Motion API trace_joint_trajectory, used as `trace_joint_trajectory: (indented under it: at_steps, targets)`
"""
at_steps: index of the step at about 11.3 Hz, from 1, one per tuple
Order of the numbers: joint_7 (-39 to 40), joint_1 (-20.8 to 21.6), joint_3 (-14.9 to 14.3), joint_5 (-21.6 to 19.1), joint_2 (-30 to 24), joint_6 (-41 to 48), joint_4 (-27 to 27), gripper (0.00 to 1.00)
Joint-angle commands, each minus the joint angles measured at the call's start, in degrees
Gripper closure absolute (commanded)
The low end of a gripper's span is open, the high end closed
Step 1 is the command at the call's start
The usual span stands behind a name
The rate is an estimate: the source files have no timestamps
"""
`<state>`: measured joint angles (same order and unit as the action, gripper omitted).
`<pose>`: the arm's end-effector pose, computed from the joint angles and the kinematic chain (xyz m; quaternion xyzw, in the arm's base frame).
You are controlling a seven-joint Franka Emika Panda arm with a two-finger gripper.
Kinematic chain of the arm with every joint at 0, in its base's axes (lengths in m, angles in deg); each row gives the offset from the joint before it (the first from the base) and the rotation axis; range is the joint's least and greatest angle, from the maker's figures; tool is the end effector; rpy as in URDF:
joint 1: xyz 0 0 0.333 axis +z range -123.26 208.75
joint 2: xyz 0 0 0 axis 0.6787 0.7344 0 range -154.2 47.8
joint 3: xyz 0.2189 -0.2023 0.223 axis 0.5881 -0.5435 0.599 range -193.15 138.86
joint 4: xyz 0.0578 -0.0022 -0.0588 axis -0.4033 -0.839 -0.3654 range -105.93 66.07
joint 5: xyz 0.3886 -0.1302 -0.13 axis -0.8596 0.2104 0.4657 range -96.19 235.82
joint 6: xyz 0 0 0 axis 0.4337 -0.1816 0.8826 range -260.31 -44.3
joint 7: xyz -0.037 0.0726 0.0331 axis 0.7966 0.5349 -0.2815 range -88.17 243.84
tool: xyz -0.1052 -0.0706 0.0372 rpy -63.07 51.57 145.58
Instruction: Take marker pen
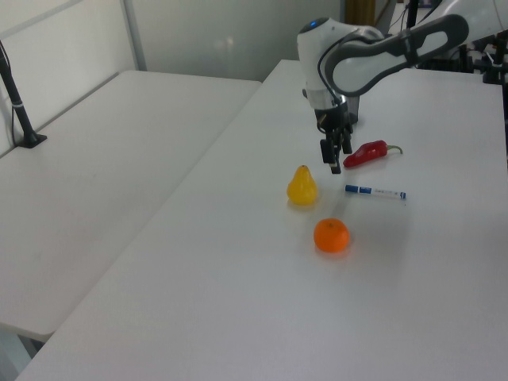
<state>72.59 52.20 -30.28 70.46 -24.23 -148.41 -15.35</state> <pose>0.7262 0.0853 0.3734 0.9949 0.0132 -0.0956 0.0285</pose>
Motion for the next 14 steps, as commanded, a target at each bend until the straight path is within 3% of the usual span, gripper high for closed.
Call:
trace_joint_trajectory:
  at_steps: [1, 8, 14]
  targets:
    - [-3.71, -0.93, -0.73, 0.85, -8.21, 3.33, -1.77, 0.0]
    - [-3.11, -6.29, -0.64, 0.76, -18.68, 8.53, -2.82, 0.0]
    - [-2.58, -6.29, -0.64, -0.11, -24.13, 13.45, -4.4, 0.0]
